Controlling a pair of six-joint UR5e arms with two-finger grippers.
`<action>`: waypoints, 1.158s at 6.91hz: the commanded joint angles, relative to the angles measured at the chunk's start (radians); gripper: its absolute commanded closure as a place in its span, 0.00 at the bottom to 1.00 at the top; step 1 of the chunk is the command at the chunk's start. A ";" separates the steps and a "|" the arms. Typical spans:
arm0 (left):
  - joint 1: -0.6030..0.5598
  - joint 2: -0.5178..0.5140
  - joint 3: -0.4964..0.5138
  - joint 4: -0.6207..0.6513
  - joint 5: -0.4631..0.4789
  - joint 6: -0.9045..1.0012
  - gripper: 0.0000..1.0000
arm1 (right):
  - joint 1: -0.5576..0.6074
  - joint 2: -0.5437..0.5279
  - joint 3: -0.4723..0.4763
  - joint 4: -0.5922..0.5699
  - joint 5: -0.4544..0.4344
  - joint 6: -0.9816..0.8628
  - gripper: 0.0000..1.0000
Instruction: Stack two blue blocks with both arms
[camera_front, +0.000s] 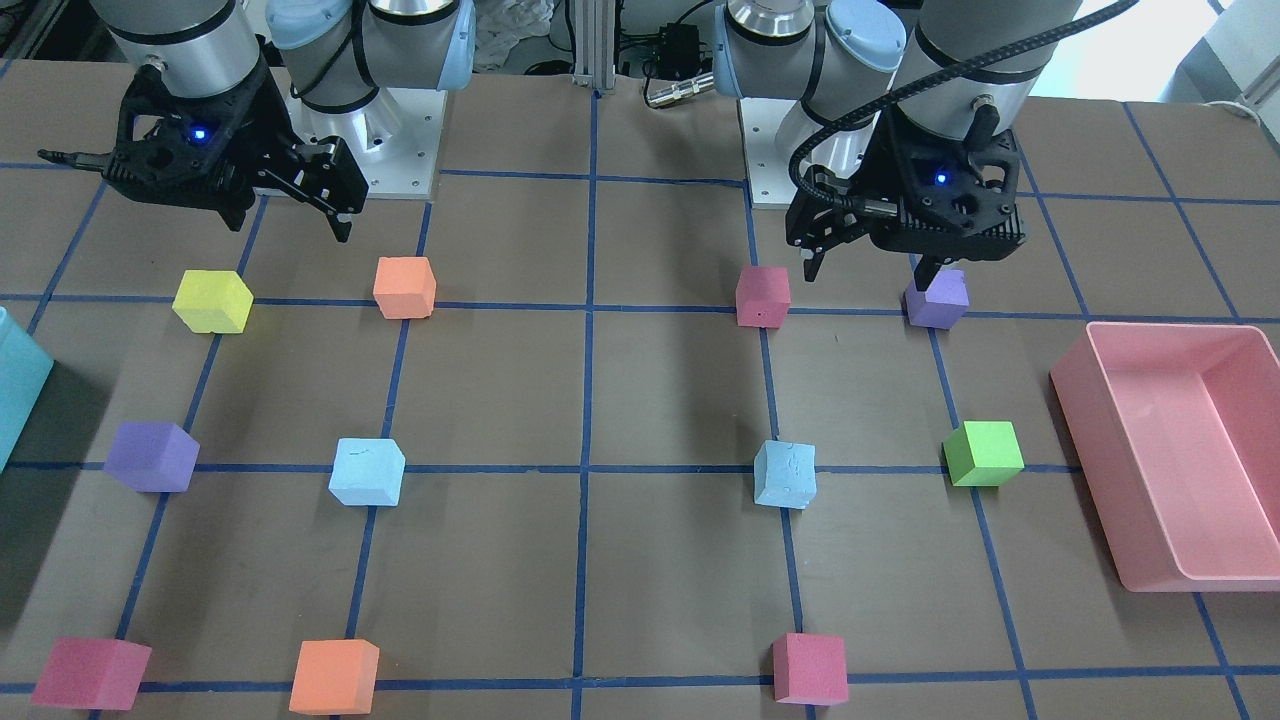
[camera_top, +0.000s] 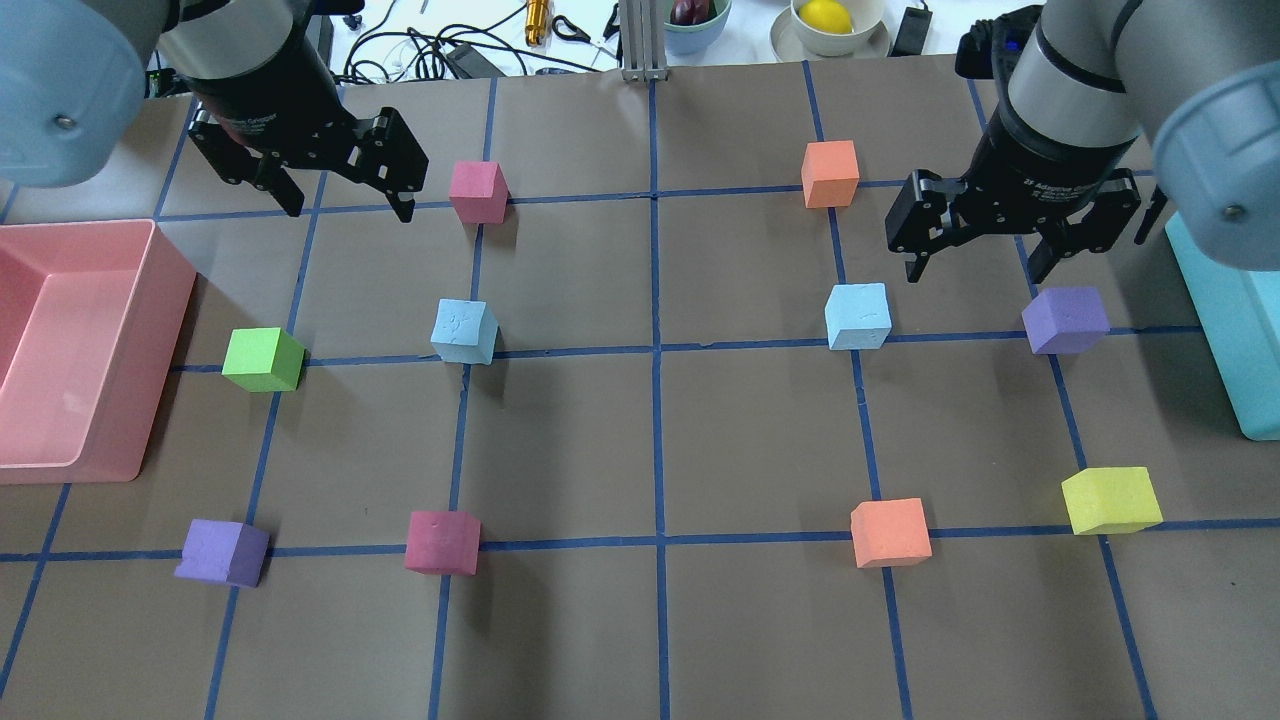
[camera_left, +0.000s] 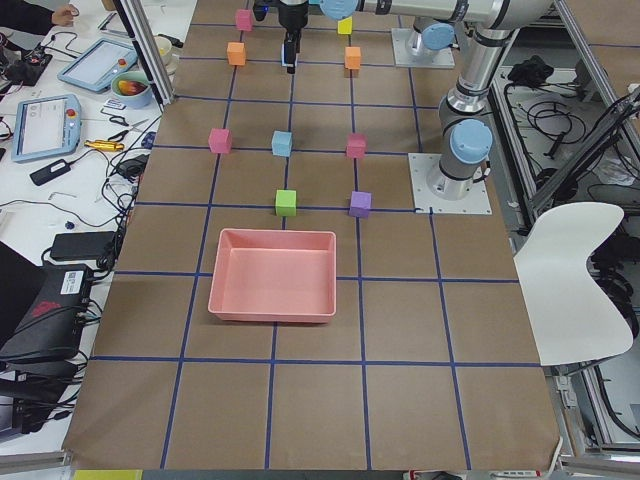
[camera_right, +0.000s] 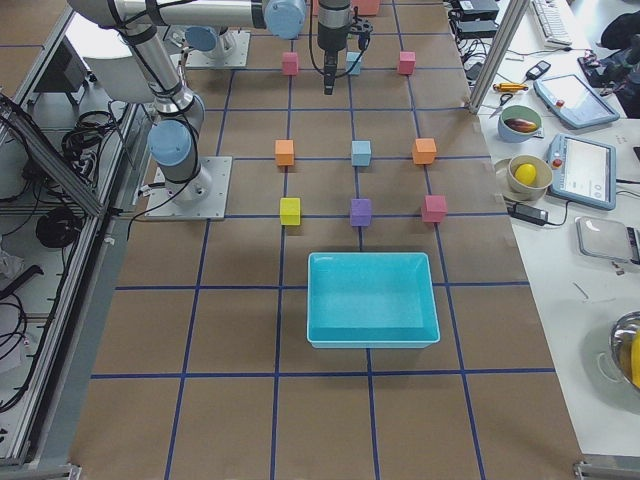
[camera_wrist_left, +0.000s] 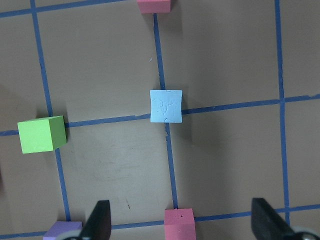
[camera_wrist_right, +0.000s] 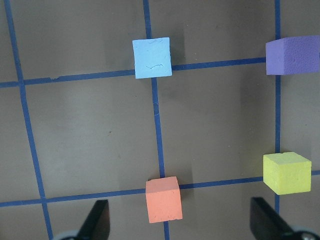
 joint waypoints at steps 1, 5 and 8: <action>0.000 0.001 0.000 0.002 -0.002 0.000 0.00 | 0.000 0.001 0.001 0.001 -0.001 -0.002 0.00; 0.000 0.001 -0.007 0.002 0.000 0.000 0.00 | 0.000 0.004 0.002 0.003 -0.001 -0.005 0.00; -0.002 -0.049 -0.021 0.082 -0.014 -0.003 0.00 | 0.002 0.004 0.002 -0.002 -0.001 -0.006 0.00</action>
